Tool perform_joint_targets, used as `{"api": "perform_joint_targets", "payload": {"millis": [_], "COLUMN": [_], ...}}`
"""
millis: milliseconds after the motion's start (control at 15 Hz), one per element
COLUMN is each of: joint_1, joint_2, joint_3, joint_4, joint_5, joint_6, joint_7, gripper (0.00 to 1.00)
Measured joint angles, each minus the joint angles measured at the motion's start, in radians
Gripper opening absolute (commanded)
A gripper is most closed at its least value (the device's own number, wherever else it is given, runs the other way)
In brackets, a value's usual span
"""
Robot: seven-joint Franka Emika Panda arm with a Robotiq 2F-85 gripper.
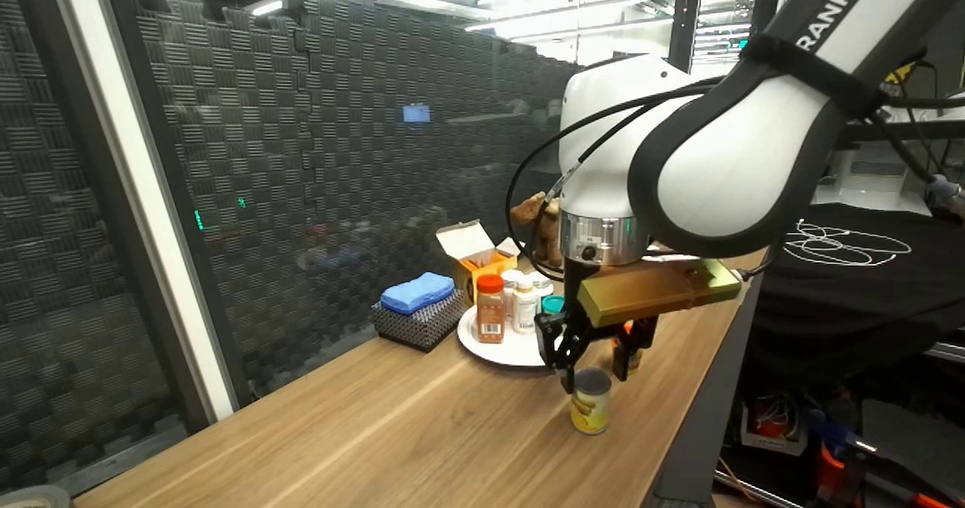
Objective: Put the orange object and the bottles on the plate
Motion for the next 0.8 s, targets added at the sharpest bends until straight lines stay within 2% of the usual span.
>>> {"api": "perform_joint_targets", "payload": {"millis": [200, 800], "joint_1": [-0.003, -0.003], "joint_2": [-0.001, -0.046], "joint_3": [0.000, 0.000], "joint_4": [0.000, 0.006], "joint_5": [0.000, -0.032], "joint_6": [0.002, -0.004], "joint_7": [0.000, 0.027], "gripper": [0.21, 0.20]}}
